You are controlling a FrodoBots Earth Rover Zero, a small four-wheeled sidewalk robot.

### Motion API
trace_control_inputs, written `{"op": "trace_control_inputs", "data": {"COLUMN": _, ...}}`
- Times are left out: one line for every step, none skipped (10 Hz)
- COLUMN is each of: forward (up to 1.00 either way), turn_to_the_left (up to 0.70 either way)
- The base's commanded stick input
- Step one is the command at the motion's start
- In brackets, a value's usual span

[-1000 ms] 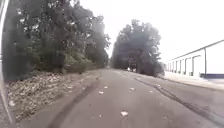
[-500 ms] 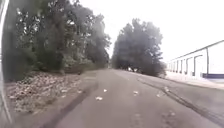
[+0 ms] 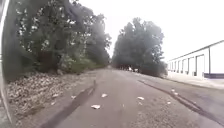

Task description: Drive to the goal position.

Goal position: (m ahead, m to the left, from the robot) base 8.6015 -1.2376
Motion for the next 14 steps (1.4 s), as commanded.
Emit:
{"op": "trace_control_inputs", "data": {"forward": 0.70, "turn_to_the_left": 0.00}}
{"op": "trace_control_inputs", "data": {"forward": 0.70, "turn_to_the_left": 0.00}}
{"op": "trace_control_inputs", "data": {"forward": 0.70, "turn_to_the_left": 0.00}}
{"op": "trace_control_inputs", "data": {"forward": 0.70, "turn_to_the_left": 0.00}}
{"op": "trace_control_inputs", "data": {"forward": 0.70, "turn_to_the_left": 0.00}}
{"op": "trace_control_inputs", "data": {"forward": 0.70, "turn_to_the_left": 0.00}}
{"op": "trace_control_inputs", "data": {"forward": 0.70, "turn_to_the_left": 0.00}}
{"op": "trace_control_inputs", "data": {"forward": 0.70, "turn_to_the_left": 0.00}}
{"op": "trace_control_inputs", "data": {"forward": 0.70, "turn_to_the_left": 0.00}}
{"op": "trace_control_inputs", "data": {"forward": 0.70, "turn_to_the_left": 0.00}}
{"op": "trace_control_inputs", "data": {"forward": 0.70, "turn_to_the_left": 0.00}}
{"op": "trace_control_inputs", "data": {"forward": 0.70, "turn_to_the_left": 0.00}}
{"op": "trace_control_inputs", "data": {"forward": 0.70, "turn_to_the_left": 0.00}}
{"op": "trace_control_inputs", "data": {"forward": 0.70, "turn_to_the_left": 0.00}}
